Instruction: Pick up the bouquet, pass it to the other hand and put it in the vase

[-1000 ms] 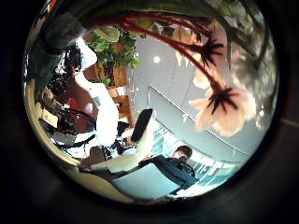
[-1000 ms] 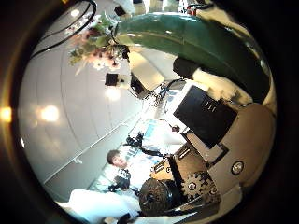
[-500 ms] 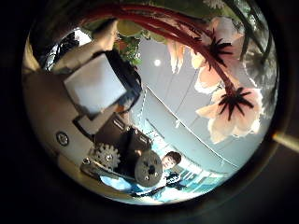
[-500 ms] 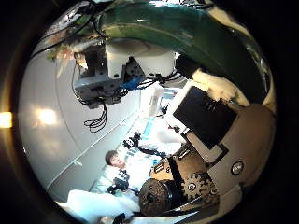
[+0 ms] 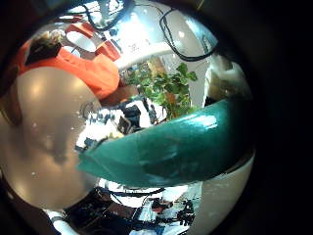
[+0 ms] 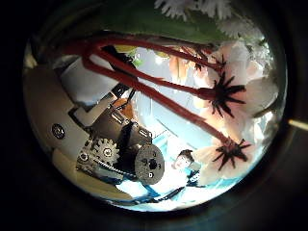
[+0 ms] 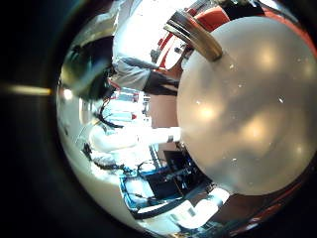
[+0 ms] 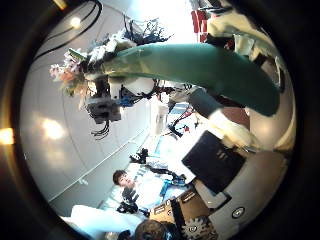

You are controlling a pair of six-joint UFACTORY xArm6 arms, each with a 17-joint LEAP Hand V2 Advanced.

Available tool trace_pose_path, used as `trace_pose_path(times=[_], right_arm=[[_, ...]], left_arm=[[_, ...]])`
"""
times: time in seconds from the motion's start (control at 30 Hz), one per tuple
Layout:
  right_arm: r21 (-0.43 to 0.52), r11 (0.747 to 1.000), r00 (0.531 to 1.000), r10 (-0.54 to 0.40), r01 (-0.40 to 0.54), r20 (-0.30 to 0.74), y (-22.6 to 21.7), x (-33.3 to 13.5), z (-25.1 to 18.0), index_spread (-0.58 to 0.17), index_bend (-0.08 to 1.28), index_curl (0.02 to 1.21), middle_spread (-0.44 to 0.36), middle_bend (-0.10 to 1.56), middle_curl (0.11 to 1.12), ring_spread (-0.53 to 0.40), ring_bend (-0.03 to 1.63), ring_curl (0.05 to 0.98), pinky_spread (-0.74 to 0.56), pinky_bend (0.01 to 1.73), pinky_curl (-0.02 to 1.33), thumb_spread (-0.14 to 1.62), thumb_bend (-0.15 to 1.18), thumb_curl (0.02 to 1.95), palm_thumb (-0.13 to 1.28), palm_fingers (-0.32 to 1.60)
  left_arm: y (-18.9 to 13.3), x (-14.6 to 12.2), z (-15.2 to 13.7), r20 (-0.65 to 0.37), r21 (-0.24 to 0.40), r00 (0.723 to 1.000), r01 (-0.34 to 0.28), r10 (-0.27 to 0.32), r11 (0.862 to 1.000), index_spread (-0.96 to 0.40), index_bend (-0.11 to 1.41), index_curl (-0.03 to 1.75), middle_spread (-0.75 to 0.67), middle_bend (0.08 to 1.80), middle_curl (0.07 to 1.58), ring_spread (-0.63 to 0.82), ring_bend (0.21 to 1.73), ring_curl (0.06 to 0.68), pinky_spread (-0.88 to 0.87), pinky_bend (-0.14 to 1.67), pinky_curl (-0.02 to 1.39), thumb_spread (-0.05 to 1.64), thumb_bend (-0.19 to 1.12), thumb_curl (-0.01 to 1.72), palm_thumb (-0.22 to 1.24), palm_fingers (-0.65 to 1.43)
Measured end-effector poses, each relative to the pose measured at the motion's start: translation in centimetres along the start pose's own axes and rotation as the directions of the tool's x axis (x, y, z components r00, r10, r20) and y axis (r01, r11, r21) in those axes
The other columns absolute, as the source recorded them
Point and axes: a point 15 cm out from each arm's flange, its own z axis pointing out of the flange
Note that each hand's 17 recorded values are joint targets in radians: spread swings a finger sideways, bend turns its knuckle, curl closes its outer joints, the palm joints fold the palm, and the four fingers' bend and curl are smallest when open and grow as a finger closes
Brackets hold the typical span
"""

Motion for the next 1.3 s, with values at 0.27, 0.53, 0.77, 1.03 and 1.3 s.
trace_pose_path(times=[0.27, 0.53, 0.77, 1.03, 1.3], right_arm=[[0.014, 1.000, 1.000, 0.017, -0.017, -0.026, -0.3, 1.2, -0.3, -0.344, 0.40, 0.46, 0.001, 0.56, 0.39, 0.034, 0.75, 0.396, 0.15, 0.73, 0.64, 0.98, -0.03, 0.75, 0.76, -0.21], [0.027, 0.999, 0.999, 0.026, -0.024, -0.044, -1.3, 2.1, 0.3, -0.392, 0.14, 0.35, 0.060, 0.29, 0.31, 0.148, 0.46, 0.280, 0.33, 0.50, 0.47, 0.99, -0.03, 0.66, 0.76, -0.14], [0.180, 0.981, 0.995, 0.076, -0.064, -0.059, -4.3, 3.3, -0.4, -0.380, 0.12, 0.27, 0.090, 0.19, 0.29, 0.188, 0.37, 0.249, 0.36, 0.43, 0.41, 1.01, -0.03, 0.60, 0.73, -0.10], [0.321, 0.943, 0.994, 0.103, -0.089, -0.028, -6.1, 3.8, -1.1, -0.357, 0.13, 0.23, 0.105, 0.17, 0.28, 0.199, 0.34, 0.246, 0.36, 0.42, 0.37, 1.03, -0.02, 0.56, 0.74, -0.09], [0.357, 0.927, 0.992, 0.126, -0.113, -0.012, -6.0, 4.7, -2.0, -0.338, 0.13, 0.21, 0.118, 0.17, 0.27, 0.202, 0.33, 0.250, 0.36, 0.41, 0.36, 1.04, -0.02, 0.55, 0.74, -0.08]], left_arm=[[-2.9, 2.7, -4.3, 0.114, 0.194, 0.985, -0.148, 0.128, 0.970, -0.67, 0.81, 1.02, -0.52, 1.19, 0.99, -0.39, 1.56, 0.579, -0.57, 1.23, 0.97, 1.07, 0.14, 0.77, 1.05, 1.00], [-3.7, 4.1, -6.6, 0.192, 0.272, 0.962, -0.244, 0.196, 0.931, -0.70, 0.77, 1.12, -0.52, 1.20, 1.00, -0.39, 1.58, 0.573, -0.59, 1.21, 1.04, 1.09, 0.13, 0.83, 1.05, 0.99], [-4.8, 4.3, -7.7, 0.257, 0.331, 0.937, -0.315, 0.236, 0.890, -0.72, 0.73, 1.19, -0.52, 1.19, 1.00, -0.38, 1.58, 0.567, -0.61, 1.18, 1.08, 1.10, 0.11, 0.87, 1.05, 1.00], [-5.8, 3.0, -9.7, 0.313, 0.394, 0.921, -0.348, 0.231, 0.851, -0.74, 0.69, 1.24, -0.52, 1.18, 1.01, -0.38, 1.58, 0.561, -0.63, 1.15, 1.12, 1.11, 0.10, 0.90, 1.05, 1.01], [-6.6, 1.4, -11.0, 0.329, 0.434, 0.919, -0.354, 0.220, 0.829, -0.75, 0.65, 1.28, -0.53, 1.16, 1.01, -0.39, 1.56, 0.556, -0.65, 1.12, 1.15, 1.12, 0.09, 0.93, 1.05, 1.02]])
